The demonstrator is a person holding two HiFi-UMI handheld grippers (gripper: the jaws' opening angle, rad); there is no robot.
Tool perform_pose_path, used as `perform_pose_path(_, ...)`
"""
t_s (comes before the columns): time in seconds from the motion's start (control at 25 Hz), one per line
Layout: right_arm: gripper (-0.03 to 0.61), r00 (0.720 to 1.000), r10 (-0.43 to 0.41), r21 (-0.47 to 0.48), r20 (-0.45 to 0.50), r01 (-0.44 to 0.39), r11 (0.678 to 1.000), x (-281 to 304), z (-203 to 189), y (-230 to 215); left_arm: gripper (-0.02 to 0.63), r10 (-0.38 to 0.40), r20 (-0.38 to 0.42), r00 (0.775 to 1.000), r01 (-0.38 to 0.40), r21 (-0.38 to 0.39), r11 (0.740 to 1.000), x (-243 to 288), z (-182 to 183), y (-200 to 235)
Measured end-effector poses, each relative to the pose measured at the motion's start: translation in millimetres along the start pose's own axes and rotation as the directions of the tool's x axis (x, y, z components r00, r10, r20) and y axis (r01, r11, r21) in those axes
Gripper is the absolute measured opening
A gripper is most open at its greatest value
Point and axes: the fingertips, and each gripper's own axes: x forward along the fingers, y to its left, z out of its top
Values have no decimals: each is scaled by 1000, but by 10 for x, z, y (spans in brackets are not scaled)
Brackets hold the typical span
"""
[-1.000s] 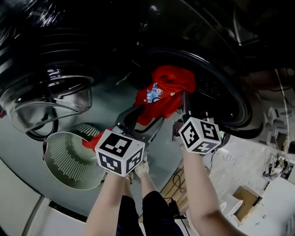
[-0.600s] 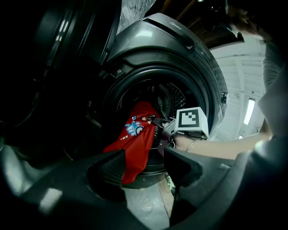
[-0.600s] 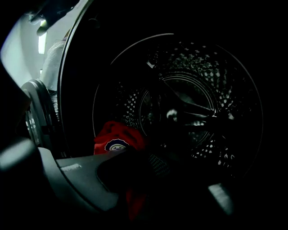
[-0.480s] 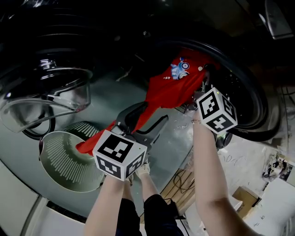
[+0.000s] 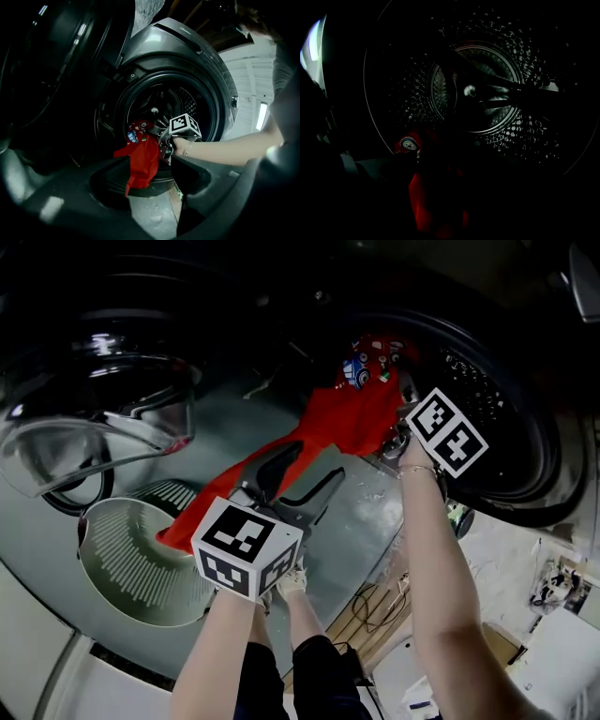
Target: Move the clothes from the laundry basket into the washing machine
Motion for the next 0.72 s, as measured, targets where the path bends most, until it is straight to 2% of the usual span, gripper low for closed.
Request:
perform_pose_path(0.24, 468, 994, 111, -21, 0, -111, 994, -573, -261, 289, 262, 34, -4, 999, -34, -10, 999, -166, 6, 53)
perform_pose_path(0.52, 564, 975, 133, 128, -180, -111, 986, -880, -1421, 534, 262, 68, -2, 998, -68, -55, 996, -337, -160, 109)
perform_pose_path(0.64, 609, 960, 162, 146, -230, -130, 981, -752, -1768, 702, 262, 69, -10, 998, -70, -58, 996, -352, -226, 124)
perform_pose_path(0.72, 609, 956, 159, 124, -246, -132, 983, -599, -1868, 724, 262, 71, -16, 997, -72, -56, 996, -363, -257, 153)
